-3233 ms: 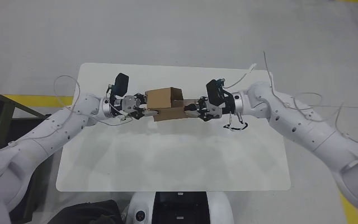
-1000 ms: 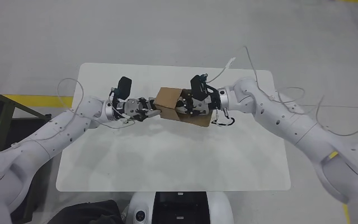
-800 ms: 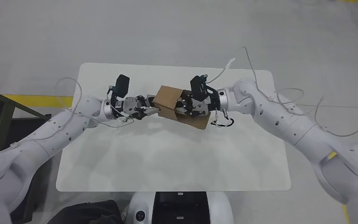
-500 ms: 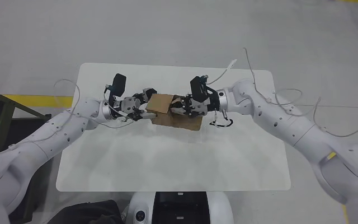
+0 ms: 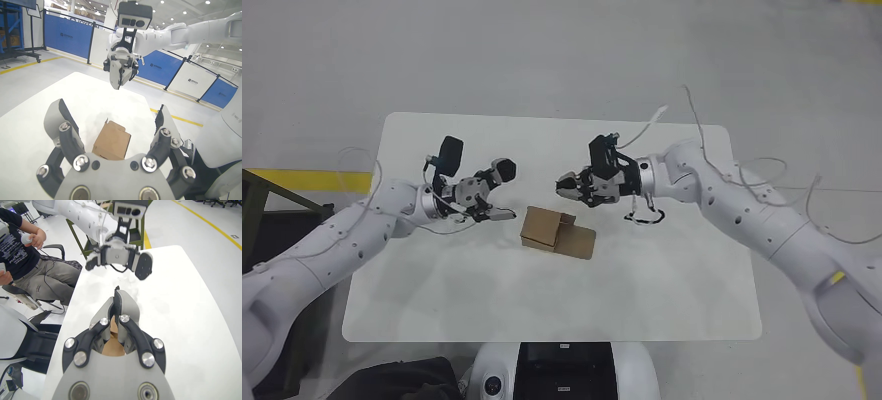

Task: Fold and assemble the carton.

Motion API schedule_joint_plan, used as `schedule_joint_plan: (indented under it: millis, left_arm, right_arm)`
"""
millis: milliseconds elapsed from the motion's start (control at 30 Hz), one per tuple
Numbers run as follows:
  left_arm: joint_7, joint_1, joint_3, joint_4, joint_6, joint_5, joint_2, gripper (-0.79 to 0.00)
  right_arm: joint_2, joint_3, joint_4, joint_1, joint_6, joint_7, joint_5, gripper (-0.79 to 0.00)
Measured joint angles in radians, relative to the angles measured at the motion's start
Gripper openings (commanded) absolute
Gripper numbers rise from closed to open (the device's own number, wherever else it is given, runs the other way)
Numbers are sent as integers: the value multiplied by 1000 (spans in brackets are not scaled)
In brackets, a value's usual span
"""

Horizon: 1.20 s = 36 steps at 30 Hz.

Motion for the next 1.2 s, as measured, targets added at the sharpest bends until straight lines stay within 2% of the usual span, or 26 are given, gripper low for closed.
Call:
schedule_joint_plan:
  millis: [167, 233, 400, 500, 633, 967, 1033, 1133, 1167, 1200]
  left_arm:
    - [0, -5, 0, 17, 0, -24, 7, 0]
    - [0, -4, 0, 20, 0, -12, 8, 0]
    - [0, 1, 0, 22, 0, 1, 7, 0]
    - [0, 1, 0, 23, 0, -2, 6, 0]
    - [0, 1, 0, 22, 0, -12, 4, 0]
    - [0, 2, 0, 18, 0, -21, 6, 0]
    - [0, 1, 0, 15, 0, -22, 7, 0]
    - [0, 2, 0, 11, 0, -24, 7, 0]
    - [0, 4, 0, 10, 0, -23, 7, 0]
    - [0, 5, 0, 10, 0, -22, 7, 0]
  right_arm:
    - [4, 14, 73, -32, 29, 69, 13, -779]
    - [0, 21, 88, -50, 18, 77, 12, -714]
    - [-14, 38, 115, -80, 51, 104, -11, -659]
    - [-26, 43, 106, -97, 74, 124, -32, -576]
    - [-45, 48, 90, -120, 125, 172, -51, -551]
    - [-69, 79, 107, -167, 144, 216, -70, -468]
    - [-75, 85, 113, -175, 153, 229, -73, -477]
    - [-84, 95, 122, -183, 172, 247, -78, -548]
    - [-87, 98, 126, -184, 174, 250, -79, -600]
    - [-91, 100, 129, -186, 173, 252, -80, -730]
